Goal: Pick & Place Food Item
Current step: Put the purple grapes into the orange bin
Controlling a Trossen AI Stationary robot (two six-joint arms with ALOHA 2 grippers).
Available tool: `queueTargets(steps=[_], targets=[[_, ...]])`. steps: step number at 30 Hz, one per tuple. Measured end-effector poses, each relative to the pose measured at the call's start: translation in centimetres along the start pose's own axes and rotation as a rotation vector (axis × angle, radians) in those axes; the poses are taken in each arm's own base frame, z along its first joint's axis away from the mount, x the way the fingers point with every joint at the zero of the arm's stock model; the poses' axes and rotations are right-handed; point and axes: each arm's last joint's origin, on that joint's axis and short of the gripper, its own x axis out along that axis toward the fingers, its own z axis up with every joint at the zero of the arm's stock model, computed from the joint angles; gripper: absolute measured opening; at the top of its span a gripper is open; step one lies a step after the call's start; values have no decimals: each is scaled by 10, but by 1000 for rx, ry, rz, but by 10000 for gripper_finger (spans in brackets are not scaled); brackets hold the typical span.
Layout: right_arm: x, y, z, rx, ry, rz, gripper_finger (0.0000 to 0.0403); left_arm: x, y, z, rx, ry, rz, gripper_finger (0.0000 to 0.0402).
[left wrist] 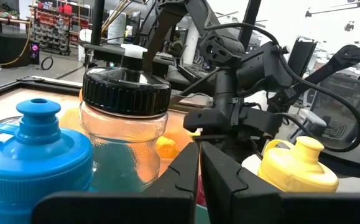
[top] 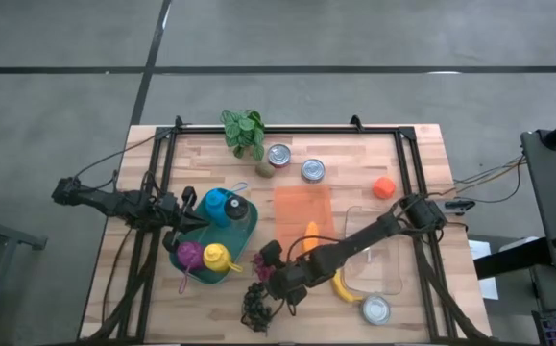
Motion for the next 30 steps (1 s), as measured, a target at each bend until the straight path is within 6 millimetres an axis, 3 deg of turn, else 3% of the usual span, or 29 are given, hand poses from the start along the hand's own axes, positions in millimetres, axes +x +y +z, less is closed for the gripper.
queueTargets(steps=[25,30], targets=[[5,-4,-6,48,-13,32,289,0,0,0,0,0,0,22],[5,-4,-6,75,-10,33,260,0,0,0,0,0,0,22]])
